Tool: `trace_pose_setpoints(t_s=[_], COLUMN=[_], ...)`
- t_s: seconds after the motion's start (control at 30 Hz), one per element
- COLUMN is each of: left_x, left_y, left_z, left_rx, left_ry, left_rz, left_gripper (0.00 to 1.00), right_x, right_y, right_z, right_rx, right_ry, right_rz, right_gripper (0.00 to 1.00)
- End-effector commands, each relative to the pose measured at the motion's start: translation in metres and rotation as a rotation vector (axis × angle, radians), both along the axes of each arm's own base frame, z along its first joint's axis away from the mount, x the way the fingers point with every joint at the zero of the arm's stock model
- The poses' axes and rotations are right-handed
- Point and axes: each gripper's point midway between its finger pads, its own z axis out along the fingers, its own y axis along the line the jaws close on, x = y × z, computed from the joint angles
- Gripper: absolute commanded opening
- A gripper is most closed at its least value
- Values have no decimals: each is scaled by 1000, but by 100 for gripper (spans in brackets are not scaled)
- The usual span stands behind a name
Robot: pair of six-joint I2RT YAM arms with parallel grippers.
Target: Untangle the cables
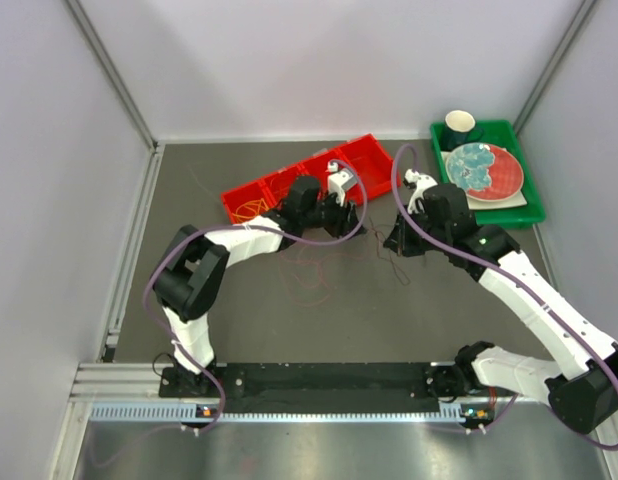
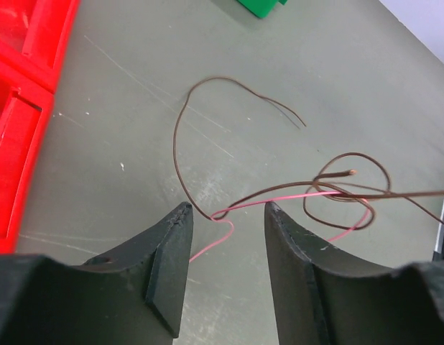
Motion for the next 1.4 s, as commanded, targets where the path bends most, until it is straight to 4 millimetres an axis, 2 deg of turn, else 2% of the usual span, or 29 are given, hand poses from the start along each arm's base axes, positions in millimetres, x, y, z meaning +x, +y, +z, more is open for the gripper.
trace_pose_setpoints(t_s=[0.0,0.07,0.2,0.33,0.37,0.4,0.47,0.6,0.63,0.67,0.7,0.8,0.9,0.97,1.0,1.07,1.1,1.17,1.2,1.27,1.3,1.33,1.37], left_x=[10,11,14,15,14,14,13,12,12,13,19,19,9,1,-2,1,1,4,3,7,6,7,5], left_y=[-11,-11,-13,-13,-14,-15,-15,-13,-8,-4,4,23,29,29,31,29,29,28,28,31,33,33,31], left_z=[21,23,24,26,27,27,29,31,27,34,36,39,40,35,25,20,18,21,22,29,26,31,32], left_rx=[-43,-50,-48,-52,-55,-56,-64,-66,-56,-59,-54,-53,-51,-37,1,28,37,27,25,-11,-15,-25,-22], left_ry=[-72,-71,-71,-72,-71,-69,-59,-56,-52,-67,-76,-82,-82,-76,-65,-62,-66,-89,-112,-186,-199,-225,-228], left_rz=[-23,-19,-13,-10,-14,-18,-26,-9,8,33,73,133,110,68,48,28,18,20,11,41,48,47,24], left_gripper=[48,46,37,24,19,9,0,0,0,0,0,0,0,0,1,7,13,19,30,40,44,45,44], right_x=[3,3,3,4,4,3,3,4,4,4,4,5,5,5,6,5,5,5,4,3,4,4,4], right_y=[3,4,5,5,5,5,5,4,3,3,2,1,1,1,0,0,-1,-1,-2,-2,-2,-2,-1], right_z=[9,7,8,8,8,8,7,7,7,7,7,7,9,10,12,13,11,10,8,8,8,9,8], right_rx=[17,17,22,20,21,21,19,18,14,12,9,8,8,7,5,0,-4,-9,-12,-10,-10,-9,-9], right_ry=[-34,-29,-28,-27,-29,-27,-24,-27,-29,-26,-28,-33,-36,-40,-44,-46,-44,-40,-34,-35,-38,-40,-40], right_rz=[12,16,22,21,21,22,19,16,12,8,8,3,-1,0,1,7,7,9,9,10,8,9,11], right_gripper=[0,0,0,0,0,0,0,0,0,0,0,0,0,0,0,0,0,0,0,0,0,0,0])
